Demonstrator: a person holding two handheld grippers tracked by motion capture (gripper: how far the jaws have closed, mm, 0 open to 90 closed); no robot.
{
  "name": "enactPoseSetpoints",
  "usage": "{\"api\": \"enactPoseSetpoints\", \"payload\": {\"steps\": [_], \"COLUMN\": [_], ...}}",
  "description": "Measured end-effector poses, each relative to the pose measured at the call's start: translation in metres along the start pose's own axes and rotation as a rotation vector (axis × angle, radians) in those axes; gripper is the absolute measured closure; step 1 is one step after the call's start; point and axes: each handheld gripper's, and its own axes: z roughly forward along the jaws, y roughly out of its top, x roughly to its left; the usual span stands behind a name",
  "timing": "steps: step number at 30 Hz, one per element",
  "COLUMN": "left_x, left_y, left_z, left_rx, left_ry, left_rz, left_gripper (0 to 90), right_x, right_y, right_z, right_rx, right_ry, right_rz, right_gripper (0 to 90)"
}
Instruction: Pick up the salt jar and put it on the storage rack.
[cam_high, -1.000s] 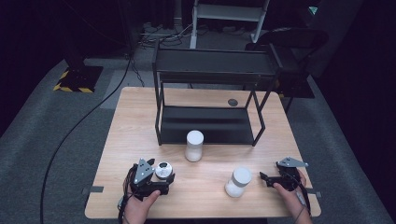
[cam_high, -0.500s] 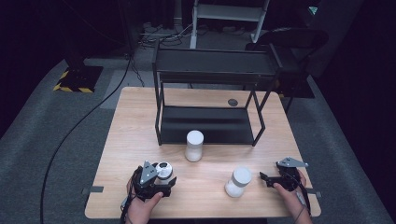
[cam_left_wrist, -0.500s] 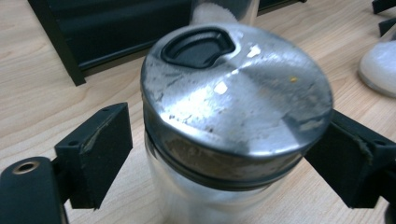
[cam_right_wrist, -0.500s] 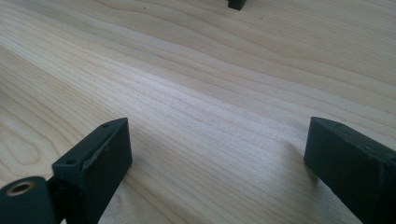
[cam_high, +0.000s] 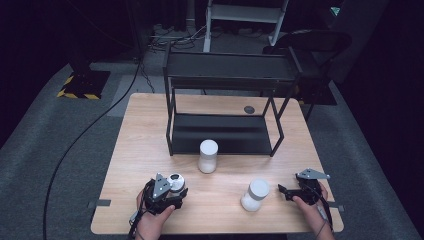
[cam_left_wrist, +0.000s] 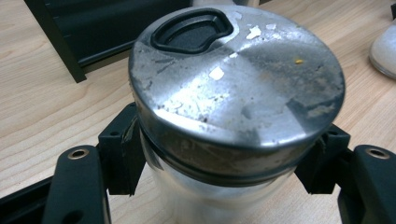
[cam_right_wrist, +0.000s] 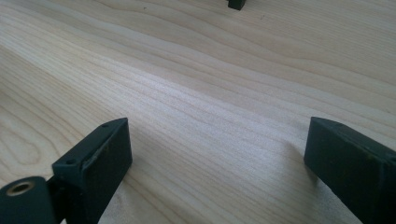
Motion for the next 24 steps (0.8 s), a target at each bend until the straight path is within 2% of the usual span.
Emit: {"api": "enactPoseSetpoints", "payload": {"steps": [4,14,24], "left_x": [0.000,0.004,0.011], "left_y": [0.005,0.024,0.047], "left_z": [0.000,-0.008,-0.007], "left_rx": [0.011,-0.008,-0.015], "left_ry": [0.000,-0.005,-0.012], "left_rz": [-0.001,0.004,0.016], "left_gripper": [30.1,30.2,30.2], "right_x": [0.000,0.000,0.000], "right_y": [0.000,0.000,0.000], "right_z": [0.000,0.000,0.000], "right_rx": [0.000,0.000,0.000], "right_ry": [0.000,0.000,0.000], "right_rz": [0.000,0.000,0.000], "right_gripper": [7.4,7.4,7.5]}}
